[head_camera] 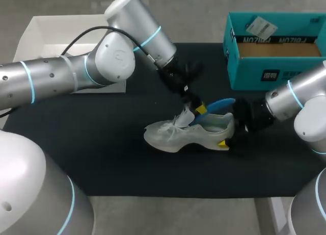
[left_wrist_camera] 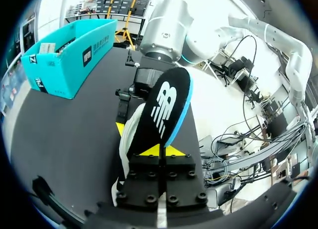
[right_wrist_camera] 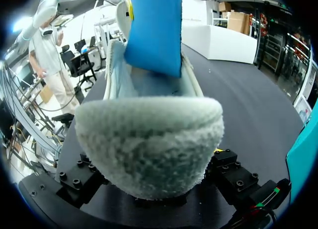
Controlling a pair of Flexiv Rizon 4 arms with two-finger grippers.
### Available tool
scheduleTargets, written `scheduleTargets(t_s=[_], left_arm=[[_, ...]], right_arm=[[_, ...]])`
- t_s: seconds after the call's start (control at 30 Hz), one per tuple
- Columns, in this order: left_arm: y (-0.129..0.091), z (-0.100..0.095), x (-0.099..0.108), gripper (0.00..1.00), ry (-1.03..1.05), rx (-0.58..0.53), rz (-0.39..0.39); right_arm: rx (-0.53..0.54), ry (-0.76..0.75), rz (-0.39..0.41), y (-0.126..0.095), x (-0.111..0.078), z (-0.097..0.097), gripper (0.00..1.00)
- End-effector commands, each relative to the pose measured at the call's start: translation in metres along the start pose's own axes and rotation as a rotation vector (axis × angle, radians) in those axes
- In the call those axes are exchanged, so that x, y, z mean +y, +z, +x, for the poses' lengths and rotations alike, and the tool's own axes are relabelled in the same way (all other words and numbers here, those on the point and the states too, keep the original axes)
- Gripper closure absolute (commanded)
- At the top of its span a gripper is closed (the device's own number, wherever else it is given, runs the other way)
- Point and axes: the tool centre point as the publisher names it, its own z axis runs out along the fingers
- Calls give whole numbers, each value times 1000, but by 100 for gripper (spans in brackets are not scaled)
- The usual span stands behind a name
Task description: Take the shoe out of the shoebox, open the shoe tongue, remove and reinsert the insole, then place the shoe into the shoebox
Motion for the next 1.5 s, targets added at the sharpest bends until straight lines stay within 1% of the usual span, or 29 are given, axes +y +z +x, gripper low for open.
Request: scheduleTargets(t_s=[0.03,0.4,0.6,0.73,0.87,0.9,1.5], left_arm=[[-11,7,-10,100,11,11,44],[-45,36,-58,100,73,156,205],[-69,56,-78,100,124,182,281],[-84,69,-92,100,151,212,315],[-99,81,-101,100,158,298,368],[-102,84,-103,100,165,316,374],[-102,84,-103,100,165,316,374]], right_arm=[[-2,1,2,9,-4,-1,100],[-2,1,2,9,-4,-1,100],[-2,1,2,9,-4,-1,100],[-2,1,2,9,-4,-1,100],[-2,1,2,9,-4,-1,100],[-2,1,2,9,-4,-1,100],[-2,1,2,9,-4,-1,100]])
